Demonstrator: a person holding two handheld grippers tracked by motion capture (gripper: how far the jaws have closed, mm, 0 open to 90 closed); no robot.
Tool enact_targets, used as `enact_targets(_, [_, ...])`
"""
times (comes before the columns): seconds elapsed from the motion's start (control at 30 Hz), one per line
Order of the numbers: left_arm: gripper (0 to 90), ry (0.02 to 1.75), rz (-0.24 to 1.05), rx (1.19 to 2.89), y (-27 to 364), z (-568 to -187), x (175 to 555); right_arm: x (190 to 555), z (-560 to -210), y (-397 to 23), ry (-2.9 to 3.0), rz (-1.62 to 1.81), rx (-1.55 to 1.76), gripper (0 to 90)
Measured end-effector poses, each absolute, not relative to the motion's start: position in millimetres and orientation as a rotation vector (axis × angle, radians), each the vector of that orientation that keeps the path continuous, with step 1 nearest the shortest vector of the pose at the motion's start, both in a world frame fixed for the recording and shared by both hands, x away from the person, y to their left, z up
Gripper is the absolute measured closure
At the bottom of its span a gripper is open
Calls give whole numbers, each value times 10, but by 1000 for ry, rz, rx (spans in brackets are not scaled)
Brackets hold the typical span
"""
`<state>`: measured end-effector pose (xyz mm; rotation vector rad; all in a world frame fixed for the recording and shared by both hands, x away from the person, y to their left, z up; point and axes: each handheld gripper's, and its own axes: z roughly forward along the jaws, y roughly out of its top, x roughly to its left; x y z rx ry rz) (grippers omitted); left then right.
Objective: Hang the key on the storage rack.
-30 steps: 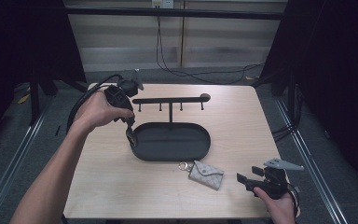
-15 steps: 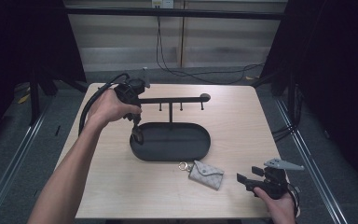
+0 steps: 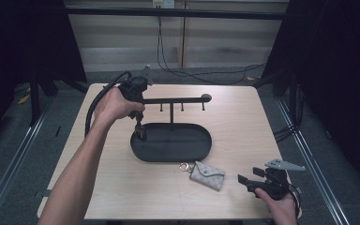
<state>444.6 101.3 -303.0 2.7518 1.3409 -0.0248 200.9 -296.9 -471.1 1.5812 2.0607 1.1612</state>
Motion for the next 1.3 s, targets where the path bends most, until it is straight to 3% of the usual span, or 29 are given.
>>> enact_targets(1.0, [698, 1456, 16, 2737, 865, -3091, 4645, 2003, -4709, -2963, 2068, 1162, 1564, 244])
enact_targets(1.3, [480, 1402, 4, 2746, 851, -3064, 4568, 2005, -4709, -2963, 2066, 1158, 1564, 244])
